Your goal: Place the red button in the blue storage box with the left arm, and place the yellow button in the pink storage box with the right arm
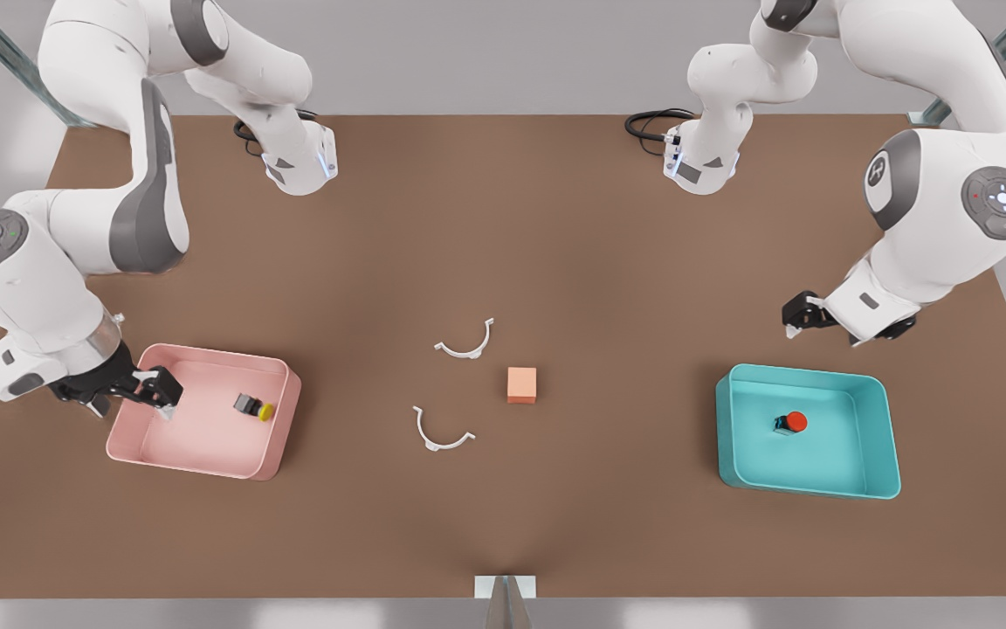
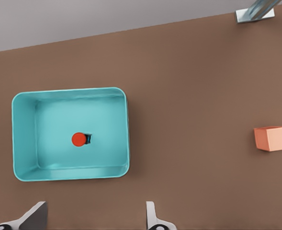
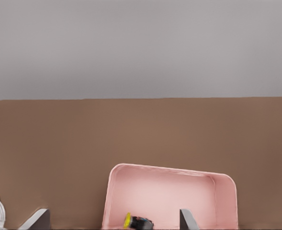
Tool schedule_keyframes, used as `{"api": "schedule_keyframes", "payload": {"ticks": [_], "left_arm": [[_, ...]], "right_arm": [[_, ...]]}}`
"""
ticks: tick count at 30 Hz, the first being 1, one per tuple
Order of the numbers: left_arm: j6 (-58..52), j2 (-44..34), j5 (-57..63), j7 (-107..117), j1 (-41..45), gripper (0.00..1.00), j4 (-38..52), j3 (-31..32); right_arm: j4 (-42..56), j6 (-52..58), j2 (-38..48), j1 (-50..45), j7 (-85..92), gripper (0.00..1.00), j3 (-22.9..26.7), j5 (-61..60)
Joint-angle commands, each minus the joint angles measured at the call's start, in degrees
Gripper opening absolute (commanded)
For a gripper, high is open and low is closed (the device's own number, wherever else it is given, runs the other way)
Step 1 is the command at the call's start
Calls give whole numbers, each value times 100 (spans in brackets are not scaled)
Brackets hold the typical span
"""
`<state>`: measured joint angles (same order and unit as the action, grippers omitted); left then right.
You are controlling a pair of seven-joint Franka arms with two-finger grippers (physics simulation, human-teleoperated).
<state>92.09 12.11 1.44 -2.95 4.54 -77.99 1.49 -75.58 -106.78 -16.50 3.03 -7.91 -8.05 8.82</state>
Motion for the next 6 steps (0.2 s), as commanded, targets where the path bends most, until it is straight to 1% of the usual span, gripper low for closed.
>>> {"api": "schedule_keyframes", "payload": {"ticks": [1, 2, 3, 5, 6], "left_arm": [[-68, -6, -3, 339, 12, 100, 3, 0], [-68, -6, -3, 339, 12, 100, 3, 0], [-68, -6, -3, 339, 12, 100, 3, 0], [-68, -6, -3, 339, 12, 100, 3, 0], [-68, -6, -3, 339, 12, 100, 3, 0]], "right_arm": [[-834, 799, 753, -382, 1001, 100, 558, -645], [-1064, 649, 903, -444, 931, 100, 646, -653], [-1407, 658, 1088, -532, 730, 100, 620, -680], [-1363, 667, 885, -620, 474, 100, 532, -680], [-1109, 719, 824, -629, 518, 100, 532, -732]]}}
